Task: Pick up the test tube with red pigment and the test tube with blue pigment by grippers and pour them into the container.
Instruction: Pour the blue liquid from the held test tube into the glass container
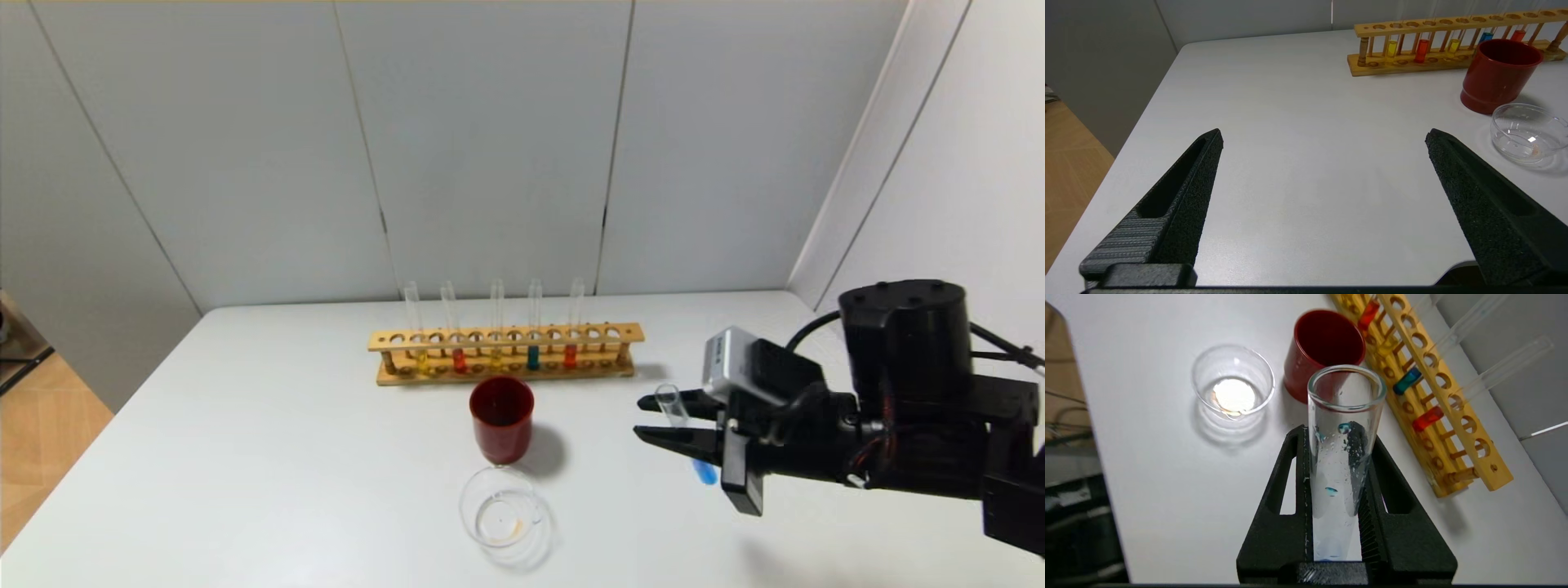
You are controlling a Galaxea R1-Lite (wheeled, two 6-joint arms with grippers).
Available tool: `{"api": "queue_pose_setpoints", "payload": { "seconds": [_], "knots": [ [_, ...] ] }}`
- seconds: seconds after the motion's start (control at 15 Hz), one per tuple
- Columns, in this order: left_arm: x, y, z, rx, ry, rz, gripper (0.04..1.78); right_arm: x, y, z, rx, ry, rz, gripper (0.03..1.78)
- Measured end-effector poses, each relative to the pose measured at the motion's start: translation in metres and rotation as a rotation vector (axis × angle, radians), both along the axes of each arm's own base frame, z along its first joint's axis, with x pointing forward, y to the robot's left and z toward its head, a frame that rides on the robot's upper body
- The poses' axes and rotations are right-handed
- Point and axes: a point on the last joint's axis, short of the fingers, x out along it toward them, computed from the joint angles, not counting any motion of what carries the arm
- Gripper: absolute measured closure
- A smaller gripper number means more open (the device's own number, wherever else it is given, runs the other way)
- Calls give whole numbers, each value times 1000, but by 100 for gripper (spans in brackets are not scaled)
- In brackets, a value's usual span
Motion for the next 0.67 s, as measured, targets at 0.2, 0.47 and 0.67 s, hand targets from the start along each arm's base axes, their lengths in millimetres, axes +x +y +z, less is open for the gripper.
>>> {"api": "queue_pose_setpoints", "payload": {
  "seconds": [0.2, 0.47, 0.67],
  "knots": [
    [0, 0, 0, 0, 0, 0, 7, 15, 26, -10, -74, -35, -8, 142],
    [0, 0, 0, 0, 0, 0, 7, 29, 59, -20, -113, -49, 14, 142],
    [0, 0, 0, 1, 0, 0, 7, 37, 69, -35, -204, -103, 36, 142]
  ]
}}
